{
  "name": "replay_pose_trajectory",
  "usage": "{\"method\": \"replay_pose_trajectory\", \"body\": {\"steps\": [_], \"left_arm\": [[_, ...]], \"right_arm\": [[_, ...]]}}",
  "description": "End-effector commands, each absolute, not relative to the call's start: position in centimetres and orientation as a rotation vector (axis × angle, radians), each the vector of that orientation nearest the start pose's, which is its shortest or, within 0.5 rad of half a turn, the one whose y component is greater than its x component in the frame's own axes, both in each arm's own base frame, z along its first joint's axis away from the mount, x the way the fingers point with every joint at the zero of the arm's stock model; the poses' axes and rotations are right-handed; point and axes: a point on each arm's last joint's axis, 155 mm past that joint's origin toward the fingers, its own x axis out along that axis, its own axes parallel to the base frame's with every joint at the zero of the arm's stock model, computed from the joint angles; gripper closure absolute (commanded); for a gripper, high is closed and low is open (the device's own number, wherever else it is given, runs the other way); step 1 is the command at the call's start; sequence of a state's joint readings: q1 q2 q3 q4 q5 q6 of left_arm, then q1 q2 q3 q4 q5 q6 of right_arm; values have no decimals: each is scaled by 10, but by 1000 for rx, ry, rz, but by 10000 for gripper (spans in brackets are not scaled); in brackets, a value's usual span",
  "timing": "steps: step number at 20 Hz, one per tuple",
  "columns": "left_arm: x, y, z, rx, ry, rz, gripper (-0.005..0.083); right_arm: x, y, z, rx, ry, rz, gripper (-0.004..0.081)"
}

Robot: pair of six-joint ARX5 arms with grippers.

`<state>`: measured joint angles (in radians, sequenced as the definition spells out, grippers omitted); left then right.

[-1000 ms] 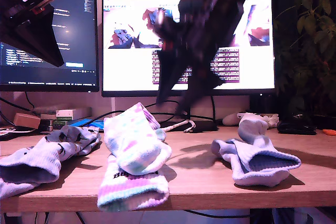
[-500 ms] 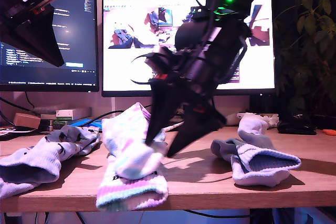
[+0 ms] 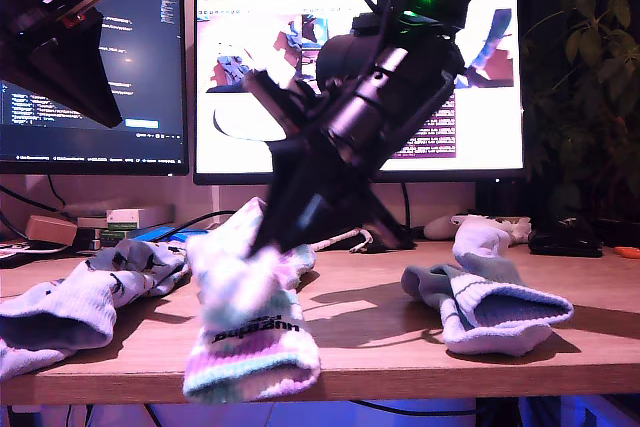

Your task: Pair up the socks based on colour and pattern, by placing them on top of one another

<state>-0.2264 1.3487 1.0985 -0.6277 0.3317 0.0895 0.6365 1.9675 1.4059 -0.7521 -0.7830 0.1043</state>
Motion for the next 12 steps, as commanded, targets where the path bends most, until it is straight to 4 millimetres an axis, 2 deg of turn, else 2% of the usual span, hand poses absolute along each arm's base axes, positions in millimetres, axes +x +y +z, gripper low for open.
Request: {"method": "replay_pose_trajectory", "body": {"steps": [1, 3, 6, 8, 12], "left_arm": [[344, -140, 173, 40, 858, -563, 797], [343, -140, 172, 40, 863, -563, 797], [343, -140, 172, 40, 865, -563, 797], [343, -140, 172, 40, 865, -563, 797], [343, -140, 172, 41, 861, -563, 797]], "right_arm": [[244, 353, 90, 196, 1463, 1165, 780], [238, 350, 98, 202, 1480, 1169, 780], [229, 344, 96, 194, 1527, 1154, 780], [225, 337, 88, 137, 1551, 1123, 780], [228, 326, 69, 25, 1549, 1025, 774]]}}
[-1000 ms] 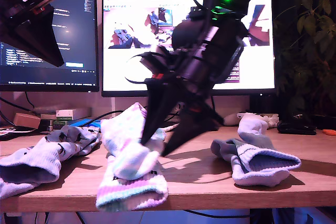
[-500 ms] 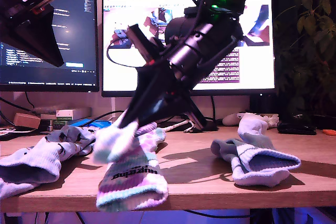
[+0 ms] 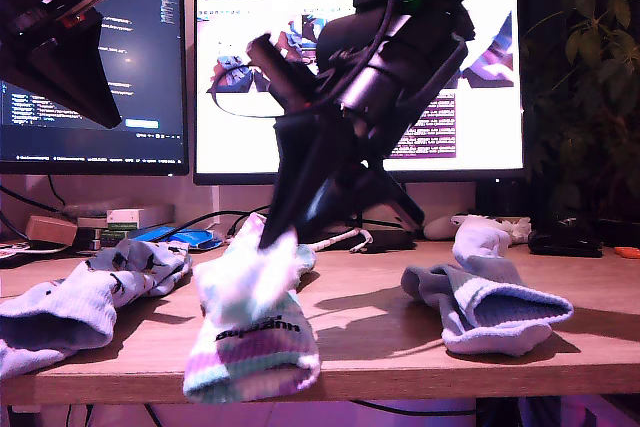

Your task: Pair up the socks based on colour and pattern, by placing them on top of one another

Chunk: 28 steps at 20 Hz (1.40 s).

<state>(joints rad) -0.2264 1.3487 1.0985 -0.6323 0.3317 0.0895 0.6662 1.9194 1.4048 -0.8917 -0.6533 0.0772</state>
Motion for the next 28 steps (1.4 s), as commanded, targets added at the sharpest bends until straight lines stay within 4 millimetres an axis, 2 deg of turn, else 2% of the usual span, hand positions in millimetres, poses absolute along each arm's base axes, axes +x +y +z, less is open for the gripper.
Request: {"method": "replay_pose_trajectory", "body": {"steps": [1, 3, 4, 8, 12, 14, 18, 20, 23, 26, 27, 28], "left_arm": [[343, -140, 172, 41, 861, -563, 797], [343, -140, 172, 41, 861, -563, 797], [343, -140, 172, 41, 860, -563, 797], [343, -140, 172, 41, 861, -563, 797], [347, -141, 174, 42, 843, -564, 797], [349, -141, 176, 43, 835, -564, 797], [349, -141, 176, 43, 834, -564, 797], [349, -141, 176, 42, 833, -565, 797], [349, -142, 176, 42, 833, -565, 797], [349, -142, 176, 40, 833, -564, 797], [349, -142, 176, 40, 833, -564, 797], [349, -142, 176, 40, 833, -564, 797]], "right_arm": [[226, 323, 66, 12, 1559, 1013, 720], [228, 318, 60, -46, 1550, 989, 477], [231, 316, 57, -68, 1540, 974, 381], [234, 294, 50, -131, 1571, 914, 367], [243, 278, 50, -110, 1586, 881, 368], [251, 279, 51, -100, 1555, 882, 388], [277, 293, 63, -85, 1439, 906, 524], [294, 303, 81, -73, 1366, 916, 618], [322, 313, 112, -89, 1249, 911, 686], [347, 319, 130, -106, 1135, 894, 685], [357, 326, 136, -95, 1080, 901, 719], [366, 333, 140, -89, 1029, 910, 791]]}}
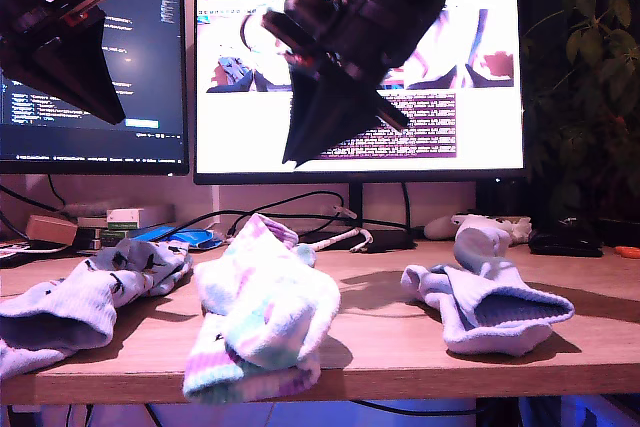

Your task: Pair up the socks based on colour and pattern, by placing them on top of one another

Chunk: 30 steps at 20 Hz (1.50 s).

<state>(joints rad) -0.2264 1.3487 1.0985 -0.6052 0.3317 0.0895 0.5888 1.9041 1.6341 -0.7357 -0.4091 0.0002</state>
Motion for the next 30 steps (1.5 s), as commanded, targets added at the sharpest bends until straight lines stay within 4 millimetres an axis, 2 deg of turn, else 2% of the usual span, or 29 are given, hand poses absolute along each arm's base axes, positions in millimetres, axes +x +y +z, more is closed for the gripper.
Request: {"method": "replay_pose_trajectory", "body": {"steps": [1, 5, 12, 17, 20, 22, 25, 30], "left_arm": [[349, -142, 176, 40, 833, -564, 797], [349, -142, 176, 31, 836, -563, 797], [353, -143, 180, 30, 814, -561, 797], [354, -143, 181, 27, 810, -558, 797], [354, -143, 180, 27, 811, -558, 797], [353, -143, 180, 27, 814, -558, 797], [350, -142, 177, 26, 834, -557, 797], [348, -141, 175, 25, 845, -557, 797]], "right_arm": [[375, 339, 143, -80, 987, 915, 780], [401, 357, 144, -1, 904, 908, 780], [417, 376, 130, 39, 853, 946, 780], [421, 379, 104, 37, 890, 939, 780], [415, 383, 84, 37, 940, 936, 780], [418, 380, 72, 25, 962, 890, 780], [434, 359, 59, -48, 957, 741, 781], [427, 334, 41, -135, 1037, 652, 781]]}}
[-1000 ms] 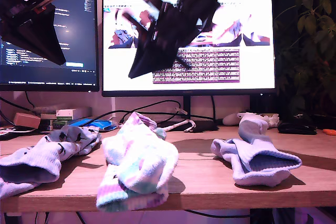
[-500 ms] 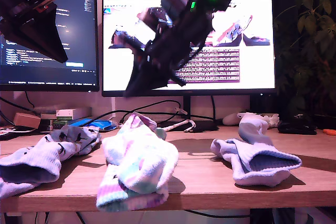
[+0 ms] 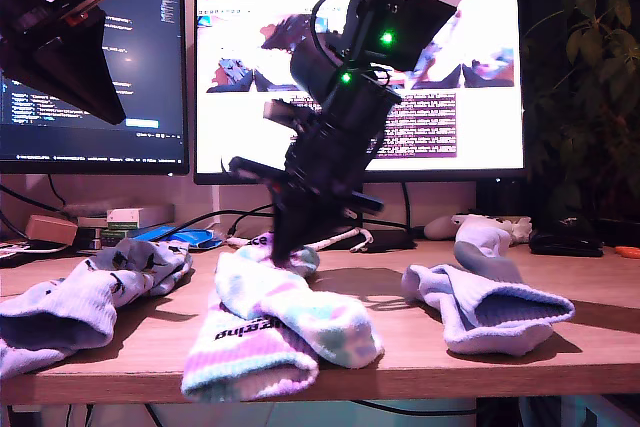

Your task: Pair up the socks based on colour and pattern, by placing them on top of one another

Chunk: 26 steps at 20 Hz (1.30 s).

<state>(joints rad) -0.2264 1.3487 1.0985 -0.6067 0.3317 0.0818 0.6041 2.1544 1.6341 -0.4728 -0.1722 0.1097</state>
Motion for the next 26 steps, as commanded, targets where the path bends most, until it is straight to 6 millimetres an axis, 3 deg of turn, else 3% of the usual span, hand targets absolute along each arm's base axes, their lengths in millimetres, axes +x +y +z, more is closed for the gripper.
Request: {"method": "replay_pose_trajectory", "body": {"steps": [1, 5, 9, 12, 20, 26], "left_arm": [[348, -141, 175, 25, 845, -557, 797], [348, -141, 175, 26, 845, -557, 797], [352, -142, 179, 54, 811, -570, 797], [359, -144, 186, 67, 766, -575, 797], [359, -143, 182, 85, 625, -577, 797], [345, -135, 197, 48, 448, -534, 797]], "right_arm": [[423, 338, 41, -123, 1045, 674, 781], [423, 352, 64, -88, 1015, 734, 781], [426, 354, 124, -89, 900, 766, 781], [429, 345, 155, -124, 825, 768, 781], [465, 292, 187, -154, 692, 619, 781], [461, 231, 203, -122, 500, 478, 781]]}}
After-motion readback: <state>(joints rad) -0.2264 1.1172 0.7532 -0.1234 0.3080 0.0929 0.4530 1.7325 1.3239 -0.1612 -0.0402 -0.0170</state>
